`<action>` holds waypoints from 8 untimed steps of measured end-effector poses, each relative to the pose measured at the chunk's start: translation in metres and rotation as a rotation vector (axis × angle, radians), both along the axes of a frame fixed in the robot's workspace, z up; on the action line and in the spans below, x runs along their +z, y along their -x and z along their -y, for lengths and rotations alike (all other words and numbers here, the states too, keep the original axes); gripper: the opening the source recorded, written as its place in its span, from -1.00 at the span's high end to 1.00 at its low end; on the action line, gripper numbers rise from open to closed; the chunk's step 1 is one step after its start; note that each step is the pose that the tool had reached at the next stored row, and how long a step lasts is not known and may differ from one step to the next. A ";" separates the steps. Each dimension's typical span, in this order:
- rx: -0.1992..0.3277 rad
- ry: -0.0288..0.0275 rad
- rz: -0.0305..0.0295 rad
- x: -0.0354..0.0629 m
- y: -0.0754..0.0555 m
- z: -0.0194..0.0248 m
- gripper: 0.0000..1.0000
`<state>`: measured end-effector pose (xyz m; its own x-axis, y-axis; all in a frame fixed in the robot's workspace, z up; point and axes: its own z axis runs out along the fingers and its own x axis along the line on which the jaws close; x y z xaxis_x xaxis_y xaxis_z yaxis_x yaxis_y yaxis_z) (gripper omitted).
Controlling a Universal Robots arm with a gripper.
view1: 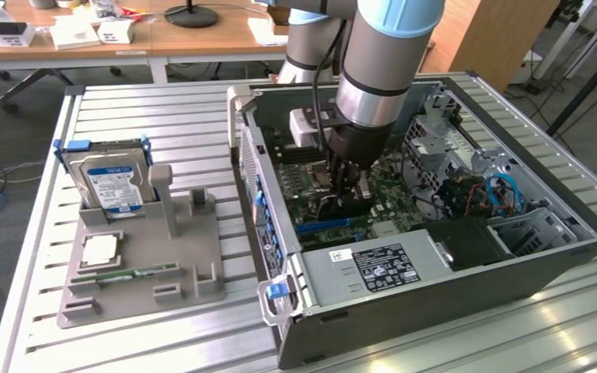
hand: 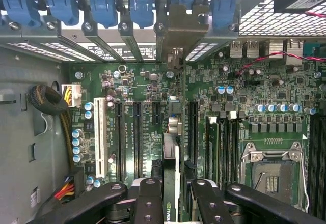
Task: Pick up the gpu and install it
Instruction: 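Insert the gpu into the slot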
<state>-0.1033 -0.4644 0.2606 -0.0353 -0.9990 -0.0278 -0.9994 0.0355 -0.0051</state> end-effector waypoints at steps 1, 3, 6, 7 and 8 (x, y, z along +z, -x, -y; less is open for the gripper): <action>-0.001 -0.0002 -0.0001 -0.0001 0.000 0.0000 0.48; -0.004 -0.0004 -0.0002 -0.0001 0.000 0.0000 0.48; -0.006 -0.0003 -0.0004 -0.0001 0.000 0.0000 0.48; -0.007 -0.0003 -0.0005 -0.0001 0.000 0.0000 0.48; -0.008 -0.0003 -0.0006 -0.0001 0.000 0.0000 0.48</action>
